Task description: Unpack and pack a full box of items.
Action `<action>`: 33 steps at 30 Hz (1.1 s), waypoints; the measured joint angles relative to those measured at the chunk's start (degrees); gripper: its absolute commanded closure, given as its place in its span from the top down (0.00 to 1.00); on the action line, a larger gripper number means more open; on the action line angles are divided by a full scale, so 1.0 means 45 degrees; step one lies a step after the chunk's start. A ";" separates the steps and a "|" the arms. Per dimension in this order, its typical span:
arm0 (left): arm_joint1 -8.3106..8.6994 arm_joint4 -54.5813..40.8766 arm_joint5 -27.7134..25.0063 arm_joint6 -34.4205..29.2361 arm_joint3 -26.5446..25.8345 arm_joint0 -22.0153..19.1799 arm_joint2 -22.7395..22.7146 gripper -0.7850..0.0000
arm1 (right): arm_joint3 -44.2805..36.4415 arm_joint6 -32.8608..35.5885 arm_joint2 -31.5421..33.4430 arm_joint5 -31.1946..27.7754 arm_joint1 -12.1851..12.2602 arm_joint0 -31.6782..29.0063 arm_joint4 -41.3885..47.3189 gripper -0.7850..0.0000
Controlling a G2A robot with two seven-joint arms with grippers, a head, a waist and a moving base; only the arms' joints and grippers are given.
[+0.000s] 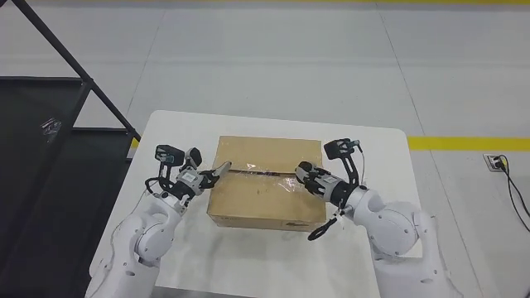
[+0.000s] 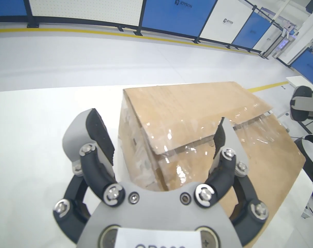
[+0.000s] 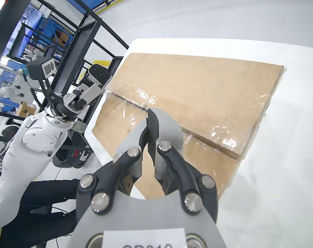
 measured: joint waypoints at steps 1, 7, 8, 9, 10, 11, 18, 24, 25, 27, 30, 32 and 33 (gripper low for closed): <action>0.0019 -0.0021 0.0034 -0.0013 0.0052 0.0038 -0.0117 1.00 | -0.0006 0.0002 -0.0002 -0.0005 0.0000 -0.0003 -0.0024 0.00; 0.0113 -0.0174 -0.0066 0.0015 0.0334 0.0252 -0.0613 1.00 | 0.0045 -0.0528 -0.0210 0.0043 0.0028 -0.0196 -0.0377 0.00; 0.0120 -0.0177 -0.0086 0.0040 0.0353 0.0273 -0.0638 1.00 | 0.0054 -0.0802 -0.0319 0.0162 0.0032 -0.0233 -0.0548 0.00; 0.0125 -0.0185 -0.0100 0.0078 0.0364 0.0296 -0.0656 1.00 | 0.0050 -0.1139 -0.0530 0.0202 0.0037 -0.0282 -0.0809 0.00; 0.0127 -0.0205 -0.0103 0.0109 0.0365 0.0311 -0.0660 1.00 | 0.0043 -0.1340 -0.0711 0.0113 0.0043 -0.0324 -0.0979 0.00; 0.0128 -0.0227 -0.0106 0.0133 0.0360 0.0326 -0.0661 1.00 | 0.0041 -0.1502 -0.0877 -0.0008 0.0051 -0.0365 -0.1121 0.00; 0.0104 -0.0292 -0.0046 0.0189 0.0242 0.0368 -0.0452 1.00 | 0.0802 -0.1860 -0.2100 0.1157 -0.0107 0.0194 0.0139 0.00; 0.0101 -0.0221 0.0017 0.0415 0.0372 0.0326 -0.0410 1.00 | 0.3274 -0.0647 -0.2455 0.3547 -0.0353 0.2424 0.3025 0.00; 0.0105 -0.0254 0.0044 0.0530 0.0383 0.0350 -0.0472 1.00 | 0.3750 -0.0394 -0.2436 0.3698 -0.0369 0.2788 0.3426 0.00; 0.0119 -0.0414 0.0123 0.0817 0.0428 0.0427 -0.0670 1.00 | 0.4874 0.0215 -0.2389 0.3855 -0.0389 0.3543 0.4260 0.09; 0.0144 -0.0681 0.0235 0.1054 0.0535 0.0516 -0.0977 1.00 | 0.6321 0.1170 -0.2335 0.3872 -0.0406 0.4397 0.5440 0.04; 0.0166 -0.0743 0.0234 0.1059 0.0606 0.0545 -0.1118 1.00 | 0.6968 0.1578 -0.2277 0.3874 -0.0398 0.4748 0.5928 0.07; 0.0179 -0.0745 0.0219 0.1038 0.0645 0.0552 -0.1177 1.00 | 0.7065 0.1626 -0.2269 0.3880 -0.0395 0.4787 0.5981 0.14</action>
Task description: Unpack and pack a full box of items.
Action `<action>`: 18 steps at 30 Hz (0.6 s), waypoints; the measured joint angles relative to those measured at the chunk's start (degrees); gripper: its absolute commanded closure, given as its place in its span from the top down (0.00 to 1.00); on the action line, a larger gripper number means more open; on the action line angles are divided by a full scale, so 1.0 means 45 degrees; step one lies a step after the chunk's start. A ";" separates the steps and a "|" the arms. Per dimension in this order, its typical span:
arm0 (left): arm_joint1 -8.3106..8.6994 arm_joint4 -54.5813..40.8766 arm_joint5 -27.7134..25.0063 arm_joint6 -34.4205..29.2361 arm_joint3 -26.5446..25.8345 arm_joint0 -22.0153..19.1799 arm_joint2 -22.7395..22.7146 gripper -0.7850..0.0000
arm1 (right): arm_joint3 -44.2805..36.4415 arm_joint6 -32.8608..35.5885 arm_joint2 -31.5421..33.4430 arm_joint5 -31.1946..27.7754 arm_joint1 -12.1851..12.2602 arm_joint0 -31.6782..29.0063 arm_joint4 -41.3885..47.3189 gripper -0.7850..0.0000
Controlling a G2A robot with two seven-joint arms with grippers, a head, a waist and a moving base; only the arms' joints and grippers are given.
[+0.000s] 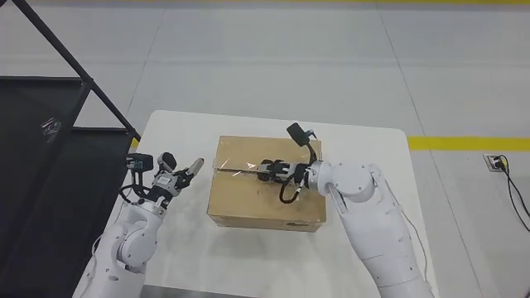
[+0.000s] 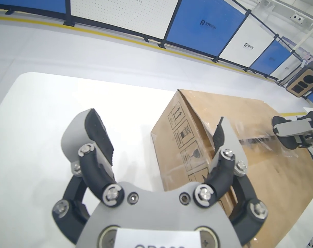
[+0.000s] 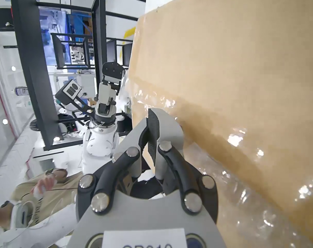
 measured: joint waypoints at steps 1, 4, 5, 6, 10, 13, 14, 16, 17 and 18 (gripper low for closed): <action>0.0007 0.0015 -0.0009 -0.0015 0.0020 0.0003 -0.0024 1.00 | -0.0023 -0.0006 0.0000 0.0002 0.0000 -0.0005 -0.0007 0.18; 0.0020 0.0079 -0.0020 -0.0059 0.0042 0.0000 -0.0032 1.00 | -0.0081 -0.0034 -0.0004 0.0003 0.0000 -0.0029 -0.0039 0.00; 0.0021 0.0097 -0.0015 -0.0070 0.0043 -0.0008 -0.0021 1.00 | -0.0082 -0.0035 -0.0004 0.0003 0.0000 -0.0028 -0.0040 0.00; 0.0021 0.0112 0.0001 -0.0076 0.0040 -0.0019 0.0001 1.00 | -0.0081 -0.0035 -0.0004 0.0003 0.0000 -0.0028 -0.0040 0.00; 0.0015 0.0127 0.0013 -0.0069 0.0022 -0.0055 0.0074 1.00 | -0.0014 -0.0270 -0.0132 0.0504 0.0016 -0.0135 -0.0181 0.00; 0.0015 0.0130 0.0008 -0.0064 0.0025 -0.0075 0.0098 1.00 | 0.0205 -0.0218 -0.0282 0.1512 0.0033 0.0109 -0.0311 0.00; 0.0016 0.0127 -0.0002 -0.0055 0.0028 -0.0078 0.0098 1.00 | 0.0252 -0.0244 -0.0281 0.1682 0.0044 0.0160 -0.0289 0.00; 0.0022 0.0108 -0.0010 -0.0046 0.0038 -0.0084 0.0079 1.00 | 0.0285 -0.0229 -0.0226 0.1972 0.0090 0.0188 -0.0252 0.00; 0.0025 0.0104 -0.0009 -0.0045 0.0042 -0.0085 0.0070 1.00 | 0.0238 -0.0222 -0.0184 0.2091 0.0116 0.0181 -0.0249 0.00; 0.0028 0.0108 -0.0004 -0.0045 0.0046 -0.0084 0.0065 1.00 | 0.0128 -0.0179 -0.0146 0.2251 0.0156 0.0139 -0.0307 0.00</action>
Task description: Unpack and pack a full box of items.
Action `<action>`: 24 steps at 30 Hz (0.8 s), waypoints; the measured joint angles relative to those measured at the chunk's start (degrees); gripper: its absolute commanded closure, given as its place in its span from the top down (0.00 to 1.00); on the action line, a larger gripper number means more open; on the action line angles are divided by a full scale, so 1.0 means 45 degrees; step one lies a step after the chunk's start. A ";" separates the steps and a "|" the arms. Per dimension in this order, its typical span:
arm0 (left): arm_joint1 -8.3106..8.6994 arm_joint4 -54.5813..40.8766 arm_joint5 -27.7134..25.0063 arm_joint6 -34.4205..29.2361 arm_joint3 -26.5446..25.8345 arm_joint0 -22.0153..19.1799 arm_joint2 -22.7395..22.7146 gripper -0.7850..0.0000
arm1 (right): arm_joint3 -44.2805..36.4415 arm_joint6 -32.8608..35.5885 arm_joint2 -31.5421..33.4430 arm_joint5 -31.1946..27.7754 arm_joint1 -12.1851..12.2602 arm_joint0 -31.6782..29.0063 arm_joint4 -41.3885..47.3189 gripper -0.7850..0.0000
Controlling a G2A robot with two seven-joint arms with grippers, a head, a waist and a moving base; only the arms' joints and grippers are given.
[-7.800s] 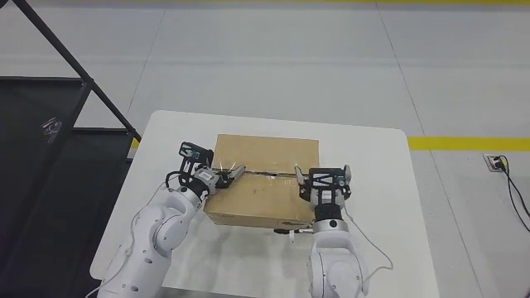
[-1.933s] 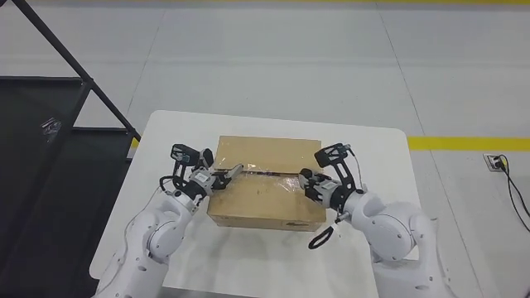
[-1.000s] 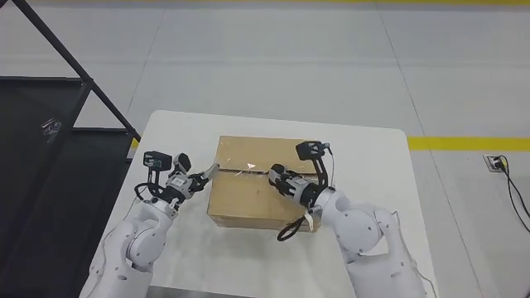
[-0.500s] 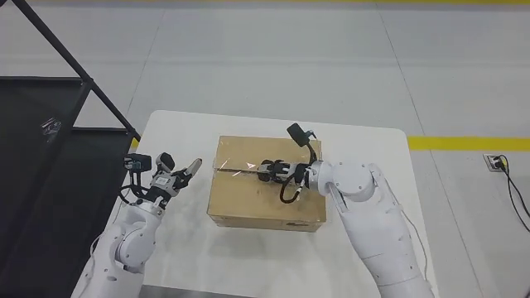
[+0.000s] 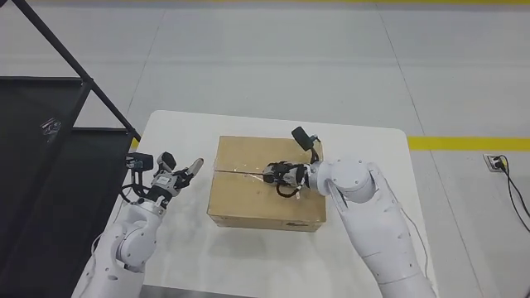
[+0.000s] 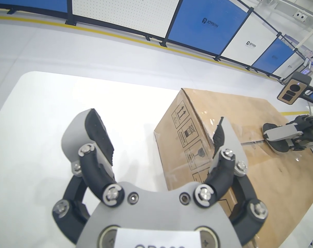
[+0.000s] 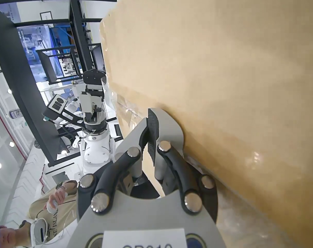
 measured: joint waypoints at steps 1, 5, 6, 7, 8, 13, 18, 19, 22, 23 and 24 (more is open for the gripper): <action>0.0002 0.0006 0.0002 0.0001 0.0004 0.0002 0.0001 1.00 | -0.0122 0.0024 0.0028 0.0124 0.0033 -0.0047 -0.0083 0.00; -0.0002 0.0038 0.0003 -0.0032 0.0025 -0.0028 0.0082 1.00 | -0.0947 0.0266 0.0082 0.0759 0.0204 -0.0406 -0.0678 0.00; -0.0007 0.0046 0.0010 -0.0046 0.0023 -0.0051 0.0121 1.00 | -0.1217 0.0372 0.0067 0.1030 0.0261 -0.0525 -0.0954 0.00; -0.0010 0.0047 0.0013 -0.0054 0.0019 -0.0069 0.0148 1.00 | -0.1417 0.0429 0.0056 0.1243 0.0298 -0.0602 -0.1154 0.00; -0.0012 0.0055 0.0016 -0.0058 0.0016 -0.0088 0.0173 1.00 | -0.1611 0.0437 0.0056 0.1458 0.0331 -0.0682 -0.1323 0.00; -0.0022 0.0066 0.0016 -0.0057 0.0082 -0.0177 0.0268 1.00 | -0.2366 0.0598 0.0016 0.2199 0.0470 -0.1003 -0.1751 0.00; -0.0025 0.0022 0.0018 -0.0030 0.0203 -0.0235 0.0297 1.00 | -0.2274 0.0193 -0.0343 0.2270 0.0424 -0.0827 -0.1319 0.00; -0.0024 -0.0006 0.0015 -0.0022 0.0222 -0.0240 0.0283 1.00 | -0.2145 -0.0002 -0.0450 0.2258 0.0387 -0.0717 -0.1164 0.00; -0.0009 -0.0095 0.0013 0.0037 0.0258 -0.0217 0.0168 1.00 | -0.1688 -0.0696 -0.0805 0.2100 0.0243 -0.0323 -0.0509 0.00; 0.0000 -0.0115 0.0013 0.0056 0.0265 -0.0198 0.0115 1.00 | -0.1540 -0.0836 -0.0919 0.2040 0.0201 -0.0199 -0.0315 0.00; 0.0012 -0.0154 0.0013 0.0079 0.0278 -0.0166 0.0037 1.00 | -0.1311 -0.0984 -0.1097 0.2011 0.0147 -0.0011 -0.0119 0.00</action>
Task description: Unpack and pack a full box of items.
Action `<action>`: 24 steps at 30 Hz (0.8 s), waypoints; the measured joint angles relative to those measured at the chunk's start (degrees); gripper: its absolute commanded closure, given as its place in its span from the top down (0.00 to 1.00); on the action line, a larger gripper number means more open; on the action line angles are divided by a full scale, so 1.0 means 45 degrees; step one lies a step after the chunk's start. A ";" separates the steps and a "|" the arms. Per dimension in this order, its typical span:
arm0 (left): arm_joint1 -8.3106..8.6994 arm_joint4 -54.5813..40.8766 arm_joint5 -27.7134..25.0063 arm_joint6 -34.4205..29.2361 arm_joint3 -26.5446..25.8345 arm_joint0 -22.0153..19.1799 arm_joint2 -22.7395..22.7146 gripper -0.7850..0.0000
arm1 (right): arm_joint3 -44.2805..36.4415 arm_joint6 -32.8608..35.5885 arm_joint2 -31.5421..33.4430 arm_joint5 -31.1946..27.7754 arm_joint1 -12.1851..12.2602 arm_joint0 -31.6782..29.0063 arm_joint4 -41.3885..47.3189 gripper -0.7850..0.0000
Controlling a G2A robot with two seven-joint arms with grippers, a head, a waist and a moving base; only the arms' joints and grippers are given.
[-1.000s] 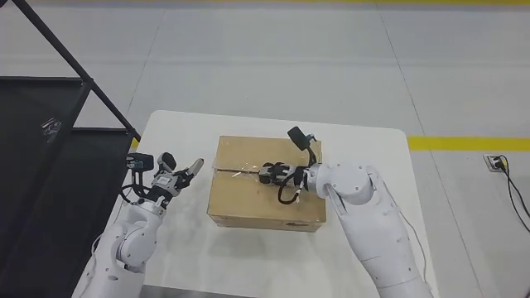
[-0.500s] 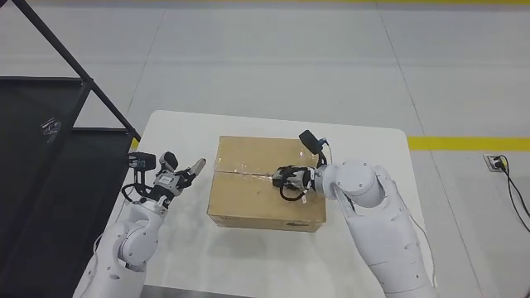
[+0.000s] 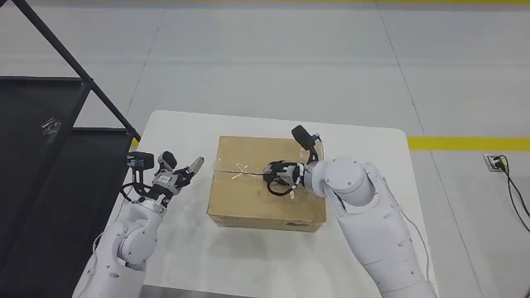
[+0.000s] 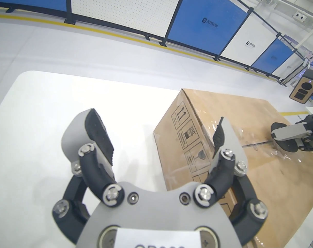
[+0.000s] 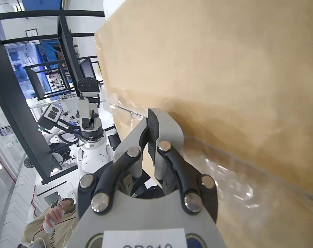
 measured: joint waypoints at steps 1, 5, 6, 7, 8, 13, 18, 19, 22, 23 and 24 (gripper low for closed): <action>0.0009 -0.0031 0.0001 0.0014 0.0010 0.0024 -0.0058 1.00 | 0.0200 -0.0064 -0.0165 0.0004 -0.0043 0.0160 0.0096 0.00; 0.0042 -0.0174 -0.0021 0.0068 0.0035 0.0125 -0.0275 1.00 | 0.1330 -0.0232 -0.0996 0.0084 -0.0266 0.0977 0.0384 0.00; 0.0053 -0.0209 -0.0039 0.0077 0.0036 0.0153 -0.0333 1.00 | 0.1718 -0.0281 -0.1237 0.0082 -0.0343 0.1240 0.0501 0.00; 0.0061 -0.0231 -0.0055 0.0082 0.0037 0.0174 -0.0377 1.00 | 0.2005 -0.0305 -0.1408 0.0065 -0.0401 0.1430 0.0590 0.00; 0.0068 -0.0257 -0.0070 0.0083 0.0041 0.0194 -0.0419 1.00 | 0.2285 -0.0346 -0.1562 0.0041 -0.0459 0.1614 0.0686 0.00; 0.0108 -0.0344 -0.0134 0.0080 0.0062 0.0268 -0.0611 1.00 | 0.3509 -0.0645 -0.2276 -0.0347 -0.0768 0.2408 0.1256 0.00; 0.0129 -0.0409 -0.0192 0.0080 0.0055 0.0304 -0.0681 1.00 | 0.4190 -0.1131 -0.2842 -0.0811 -0.1069 0.2842 0.1811 0.00; 0.0132 -0.0423 -0.0195 0.0082 0.0050 0.0313 -0.0695 1.00 | 0.4311 -0.1217 -0.2931 -0.0895 -0.1127 0.2915 0.1933 0.00; 0.0146 -0.0488 -0.0217 0.0127 0.0021 0.0373 -0.0767 1.00 | 0.4815 -0.1482 -0.3229 -0.1134 -0.1336 0.3202 0.2348 0.00; 0.0151 -0.0513 -0.0225 0.0153 0.0014 0.0401 -0.0796 1.00 | 0.4990 -0.1579 -0.3306 -0.1231 -0.1403 0.3296 0.2486 0.00; 0.0158 -0.0548 -0.0245 0.0182 0.0007 0.0443 -0.0838 1.00 | 0.5240 -0.1721 -0.3378 -0.1395 -0.1492 0.3423 0.2708 0.00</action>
